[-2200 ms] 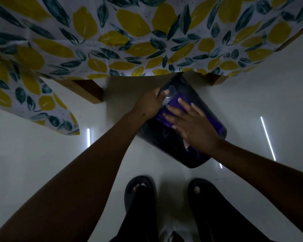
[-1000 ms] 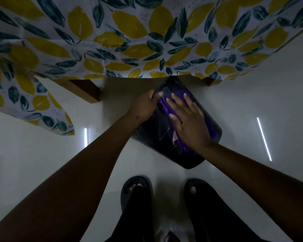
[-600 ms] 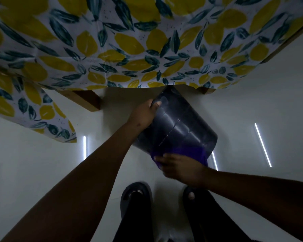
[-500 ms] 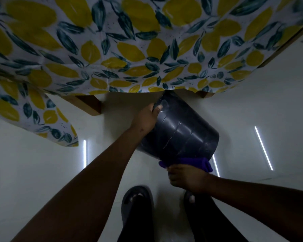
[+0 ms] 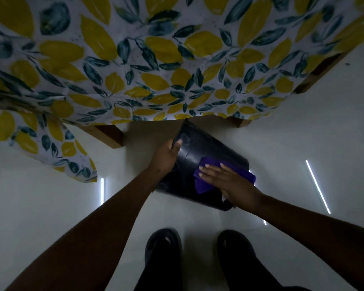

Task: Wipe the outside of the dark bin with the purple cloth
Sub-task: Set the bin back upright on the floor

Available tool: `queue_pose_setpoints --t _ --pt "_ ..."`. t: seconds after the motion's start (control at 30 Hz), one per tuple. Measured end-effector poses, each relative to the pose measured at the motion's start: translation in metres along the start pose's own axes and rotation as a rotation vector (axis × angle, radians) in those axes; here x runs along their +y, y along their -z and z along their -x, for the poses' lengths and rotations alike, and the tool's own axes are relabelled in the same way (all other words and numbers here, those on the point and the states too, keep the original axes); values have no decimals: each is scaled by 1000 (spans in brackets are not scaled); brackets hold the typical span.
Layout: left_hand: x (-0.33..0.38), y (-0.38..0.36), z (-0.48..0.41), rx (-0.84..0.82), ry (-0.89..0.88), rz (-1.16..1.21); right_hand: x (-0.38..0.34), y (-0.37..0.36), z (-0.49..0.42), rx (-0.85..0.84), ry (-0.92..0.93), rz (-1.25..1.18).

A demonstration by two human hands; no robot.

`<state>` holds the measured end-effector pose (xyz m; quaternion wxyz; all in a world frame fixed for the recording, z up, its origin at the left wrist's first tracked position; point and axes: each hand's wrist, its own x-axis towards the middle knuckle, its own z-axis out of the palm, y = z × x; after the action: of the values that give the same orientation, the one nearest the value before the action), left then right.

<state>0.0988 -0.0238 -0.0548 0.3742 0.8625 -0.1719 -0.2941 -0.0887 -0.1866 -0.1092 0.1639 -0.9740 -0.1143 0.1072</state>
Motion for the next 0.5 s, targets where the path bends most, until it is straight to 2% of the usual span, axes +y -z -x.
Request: queue_pose_setpoints --t 0.1,0.17,0.23,0.3,0.4,0.5 --pt "-4 4 7 23 41 -9 -9 2 -16 96 -85 -134" --pt "-3 7 11 41 42 -1 -18 11 -20 228 -141 -373" --pt "5 9 18 45 8 -10 -20 19 -24 356 -271 -551" --pt "13 11 27 15 -44 -44 -13 27 -27 413 -437 -670" --pt "15 13 38 -52 -143 -198 0 40 -29 450 -633 -834" --pt "16 9 48 -114 -286 -439 3 56 -28 604 -775 -899"
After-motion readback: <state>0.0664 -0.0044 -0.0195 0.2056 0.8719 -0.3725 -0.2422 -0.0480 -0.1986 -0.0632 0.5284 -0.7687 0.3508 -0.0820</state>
